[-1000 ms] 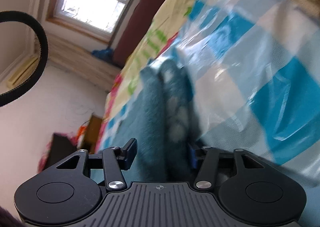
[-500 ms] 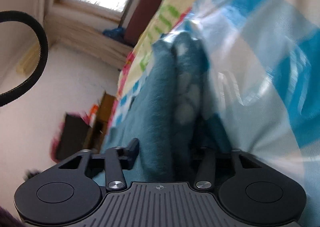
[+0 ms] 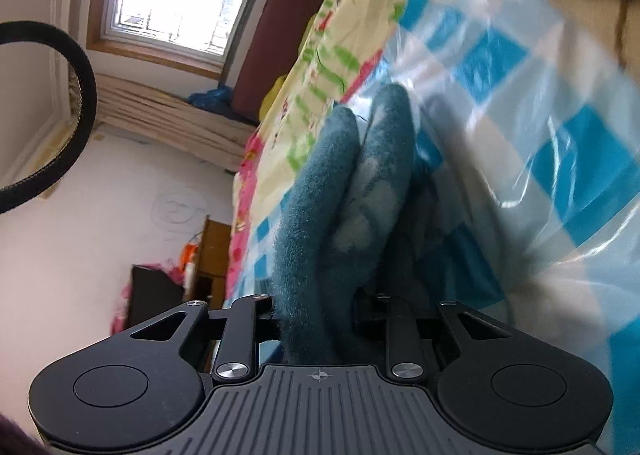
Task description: Fold small clothes
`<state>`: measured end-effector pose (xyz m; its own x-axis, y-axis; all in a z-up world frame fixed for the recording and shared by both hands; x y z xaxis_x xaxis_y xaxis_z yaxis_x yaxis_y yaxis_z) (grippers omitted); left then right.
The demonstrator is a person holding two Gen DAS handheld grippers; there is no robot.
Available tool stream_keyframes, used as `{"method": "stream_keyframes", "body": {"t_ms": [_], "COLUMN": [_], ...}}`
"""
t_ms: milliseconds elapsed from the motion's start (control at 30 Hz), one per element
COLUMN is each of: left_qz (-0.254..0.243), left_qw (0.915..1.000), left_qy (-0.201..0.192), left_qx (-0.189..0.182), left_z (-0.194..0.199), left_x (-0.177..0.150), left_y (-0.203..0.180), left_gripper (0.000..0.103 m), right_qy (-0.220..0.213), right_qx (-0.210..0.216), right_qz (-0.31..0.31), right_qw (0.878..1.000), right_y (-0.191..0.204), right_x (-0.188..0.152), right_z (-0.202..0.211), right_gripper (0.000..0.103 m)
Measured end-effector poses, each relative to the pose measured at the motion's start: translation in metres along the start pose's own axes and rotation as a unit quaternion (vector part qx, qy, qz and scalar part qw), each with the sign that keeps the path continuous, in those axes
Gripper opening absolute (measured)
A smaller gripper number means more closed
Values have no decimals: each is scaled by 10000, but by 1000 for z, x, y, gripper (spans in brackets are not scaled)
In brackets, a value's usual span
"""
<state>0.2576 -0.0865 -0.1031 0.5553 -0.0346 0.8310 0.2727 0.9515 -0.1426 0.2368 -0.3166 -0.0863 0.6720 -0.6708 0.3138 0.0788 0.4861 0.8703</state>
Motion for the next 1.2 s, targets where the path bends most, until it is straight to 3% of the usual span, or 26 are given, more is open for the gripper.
{"method": "stream_keyframes", "body": {"t_ms": [167, 300, 400, 467, 533, 800, 900, 1033, 1200], "left_qz": [-48, 397, 292, 293, 516, 560, 801, 890, 1508], "left_qw": [9992, 9972, 9987, 9989, 9964, 9947, 9921, 9932, 9852], "left_qy": [8, 110, 19, 259, 566, 685, 748, 610, 523], "left_qx": [-405, -619, -418, -276, -360, -532, -619, -449, -621], "left_z": [15, 29, 50, 47, 38, 33, 50, 83, 104], "left_x": [-11, -3, 2, -6, -19, -23, -18, -19, -27], "left_y": [-23, -7, 9, 20, 27, 28, 42, 74, 100], "left_gripper": [61, 61, 61, 61, 61, 60, 54, 54, 54], "right_qy": [-73, -8, 18, 57, 112, 640, 856, 1112, 1394], "right_qx": [-694, -1122, -1288, -1414, -1484, -1591, -1588, -1628, -1823], "right_qz": [119, 555, 892, 1169, 1417, 2453, 2635, 2813, 3003], "right_qw": [9975, 9921, 9876, 9830, 9787, 9541, 9476, 9391, 9258], "right_y": [24, 59, 89, 109, 129, 185, 191, 194, 187], "right_x": [11, 4, 1, -3, -12, -68, -89, -113, -146], "right_z": [18, 9, 1, -10, -25, -91, -119, -145, -170], "right_gripper": [26, 26, 26, 26, 26, 26, 26, 25, 26]}}
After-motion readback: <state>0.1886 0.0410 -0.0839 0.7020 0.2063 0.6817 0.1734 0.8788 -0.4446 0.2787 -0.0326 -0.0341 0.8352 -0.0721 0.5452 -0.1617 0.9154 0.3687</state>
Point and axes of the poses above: each gripper's, at about its wrist camera, not at the fingertips, and z roughly against the way its jaws point, y to its left, x to its top, the point moved 10 cm from there along -z, roughly the way its jaws point, and after that the axes turned 3 degrees about z, right-handed, at the moved point
